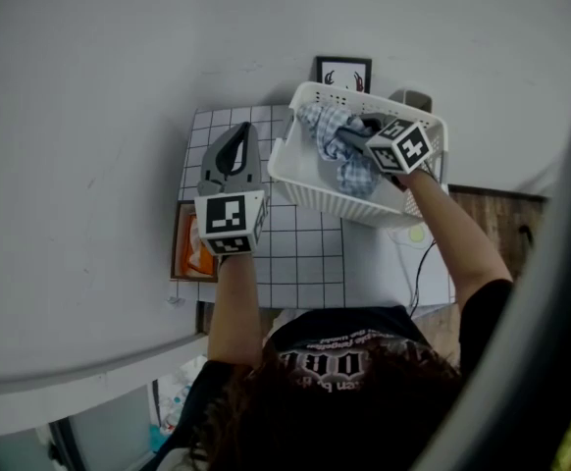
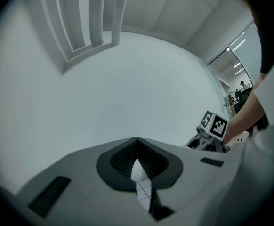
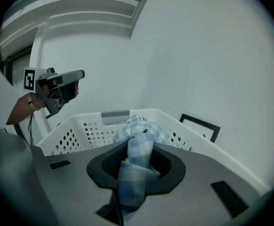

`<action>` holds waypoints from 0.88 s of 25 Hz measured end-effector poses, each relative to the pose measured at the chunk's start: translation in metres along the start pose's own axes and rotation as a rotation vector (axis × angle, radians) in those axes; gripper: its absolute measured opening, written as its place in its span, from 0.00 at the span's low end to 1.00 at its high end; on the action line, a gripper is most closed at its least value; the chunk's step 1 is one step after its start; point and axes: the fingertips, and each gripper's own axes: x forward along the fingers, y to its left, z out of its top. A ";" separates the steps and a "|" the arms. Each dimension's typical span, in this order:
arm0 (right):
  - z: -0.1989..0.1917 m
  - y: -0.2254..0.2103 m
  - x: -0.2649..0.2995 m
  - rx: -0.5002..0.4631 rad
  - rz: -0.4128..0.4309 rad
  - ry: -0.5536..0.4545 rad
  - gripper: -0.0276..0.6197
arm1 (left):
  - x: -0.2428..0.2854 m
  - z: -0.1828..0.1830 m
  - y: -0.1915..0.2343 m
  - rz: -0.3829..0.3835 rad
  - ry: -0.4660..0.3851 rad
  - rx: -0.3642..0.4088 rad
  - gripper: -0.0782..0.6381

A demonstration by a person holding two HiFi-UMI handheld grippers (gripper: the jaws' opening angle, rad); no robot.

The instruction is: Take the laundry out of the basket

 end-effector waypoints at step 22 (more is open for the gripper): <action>0.109 0.050 -0.029 -0.112 -0.032 -0.170 0.19 | -0.039 0.018 0.031 0.023 -0.053 -0.008 0.11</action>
